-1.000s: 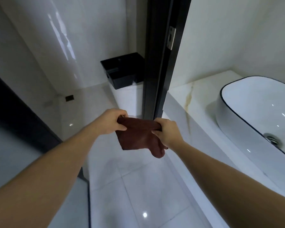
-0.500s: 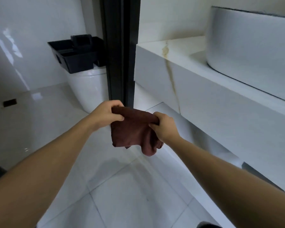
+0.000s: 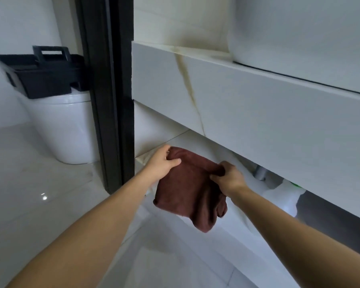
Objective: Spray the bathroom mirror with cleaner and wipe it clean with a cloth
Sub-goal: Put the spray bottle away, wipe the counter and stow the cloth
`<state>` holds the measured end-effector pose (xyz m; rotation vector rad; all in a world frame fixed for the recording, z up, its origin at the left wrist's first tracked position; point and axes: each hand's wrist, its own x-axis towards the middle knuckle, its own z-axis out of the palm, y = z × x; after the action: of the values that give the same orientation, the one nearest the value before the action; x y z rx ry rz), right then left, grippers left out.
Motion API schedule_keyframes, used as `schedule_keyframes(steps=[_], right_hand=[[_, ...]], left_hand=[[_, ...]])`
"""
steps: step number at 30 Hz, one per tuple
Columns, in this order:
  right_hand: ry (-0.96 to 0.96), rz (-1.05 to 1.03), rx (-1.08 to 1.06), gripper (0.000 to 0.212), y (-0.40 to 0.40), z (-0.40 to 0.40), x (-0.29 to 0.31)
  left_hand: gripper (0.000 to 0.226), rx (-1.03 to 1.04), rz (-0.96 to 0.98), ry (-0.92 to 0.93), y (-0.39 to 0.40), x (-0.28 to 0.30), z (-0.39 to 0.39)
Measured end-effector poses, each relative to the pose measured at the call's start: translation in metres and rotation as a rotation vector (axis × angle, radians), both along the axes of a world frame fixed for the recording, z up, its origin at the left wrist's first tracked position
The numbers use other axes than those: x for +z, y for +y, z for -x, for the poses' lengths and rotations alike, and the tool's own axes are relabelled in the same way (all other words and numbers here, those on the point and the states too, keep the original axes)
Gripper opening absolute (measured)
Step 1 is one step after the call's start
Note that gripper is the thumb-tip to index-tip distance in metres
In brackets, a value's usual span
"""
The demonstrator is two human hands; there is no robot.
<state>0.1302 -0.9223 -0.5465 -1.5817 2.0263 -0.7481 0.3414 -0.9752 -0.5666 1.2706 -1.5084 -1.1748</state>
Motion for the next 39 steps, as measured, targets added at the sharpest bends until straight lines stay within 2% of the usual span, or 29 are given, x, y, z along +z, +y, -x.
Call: schedule_keyframes(steps=[7, 9, 18, 21, 23, 25, 26, 28, 30, 39], right_hand=[[0.192, -0.118, -0.139, 0.024, -0.051, 0.034, -0.025], [0.251, -0.144, -0.155, 0.028, -0.061, 0.041, -0.036], [0.444, -0.169, -0.194, 0.032, -0.095, 0.061, -0.064], [0.708, -0.113, -0.177, 0.047, -0.091, 0.065, -0.065], [0.838, -0.019, -0.056, 0.048, -0.084, 0.065, -0.071], [0.815, -0.042, 0.095, 0.041, -0.078, 0.062, -0.081], [0.778, -0.114, 0.132, 0.043, -0.076, 0.059, -0.086], [0.764, -0.262, 0.147, 0.057, -0.073, 0.055, -0.095], [0.765, -0.309, 0.13, 0.066, -0.074, 0.051, -0.101], [0.689, -0.417, 0.153, 0.074, -0.065, 0.052, -0.099]], left_hand=[[0.025, 0.101, 0.077, -0.25, -0.053, -0.036, 0.065], [0.032, 0.121, 0.098, -0.323, -0.063, -0.044, 0.082], [0.034, 0.122, 0.187, -0.433, -0.103, -0.072, 0.117], [0.052, 0.08, 0.286, -0.523, -0.113, -0.075, 0.113], [0.044, 0.047, 0.403, -0.649, -0.114, -0.078, 0.106], [0.035, -0.063, 0.476, -0.767, -0.11, -0.083, 0.103], [0.039, -0.147, 0.482, -0.835, -0.108, -0.086, 0.104], [0.051, -0.303, 0.482, -1.014, -0.107, -0.095, 0.107], [0.058, -0.359, 0.467, -1.145, -0.111, -0.102, 0.107], [0.062, -0.407, 0.503, -1.308, -0.113, -0.096, 0.098]])
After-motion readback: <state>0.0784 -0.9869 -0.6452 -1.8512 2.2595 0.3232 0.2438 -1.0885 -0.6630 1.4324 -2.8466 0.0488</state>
